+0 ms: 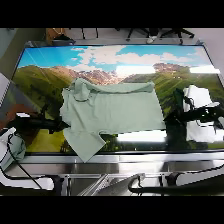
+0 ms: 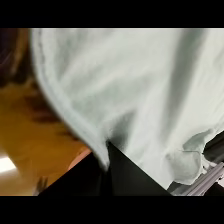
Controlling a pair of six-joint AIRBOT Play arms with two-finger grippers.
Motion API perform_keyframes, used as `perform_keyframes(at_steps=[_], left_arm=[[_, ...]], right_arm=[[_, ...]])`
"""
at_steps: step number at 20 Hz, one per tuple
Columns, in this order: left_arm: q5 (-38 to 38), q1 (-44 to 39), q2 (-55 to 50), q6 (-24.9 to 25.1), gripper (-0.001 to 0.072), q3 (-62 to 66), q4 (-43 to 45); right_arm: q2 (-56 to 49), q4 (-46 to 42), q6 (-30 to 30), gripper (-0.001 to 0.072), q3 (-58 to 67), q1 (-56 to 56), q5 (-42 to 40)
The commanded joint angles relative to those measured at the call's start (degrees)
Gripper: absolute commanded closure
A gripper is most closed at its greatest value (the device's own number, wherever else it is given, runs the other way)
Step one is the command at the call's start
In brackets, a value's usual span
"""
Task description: Fold the shirts.
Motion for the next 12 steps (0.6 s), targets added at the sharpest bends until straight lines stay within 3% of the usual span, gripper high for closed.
perform_keyframes(at_steps=[1, 2, 4, 6, 8, 12], left_arm=[[-2.95, -0.13, -0.37, 0.22, 0.0693, 1.75, -1.25], [-3.54, -0.13, -0.33, 0.22, 0.0693, 1.84, -1.36], [-4.39, -0.13, -0.28, 0.26, 0.0694, 1.84, -1.64], [-5.16, -0.26, 1.68, 0.28, 0.0695, 1.81, -1.77], [-6.91, -0.26, 7.17, 0.33, 0.0696, 2.43, -3.04], [-15.10, -0.26, 23.32, 1.31, 0.0696, 13.44, -18.64]], right_arm=[[-1.90, -1.05, -0.55, 0.0358, -2.60, 5.35, -1.95], [-2.05, -0.35, -0.61, 0.0368, -2.58, 6.71, -2.05], [-1.46, 4.44, -2.45, 0.0596, -2.23, 8.35, -1.86], [0.96, 7.39, -2.73, 0.0696, -0.02, 8.72, -1.64], [4.74, 8.17, -2.23, 0.0696, 5.18, 8.39, 0.52], [15.21, 12.13, -1.22, 0.0697, 22.64, 7.56, 3.06]])
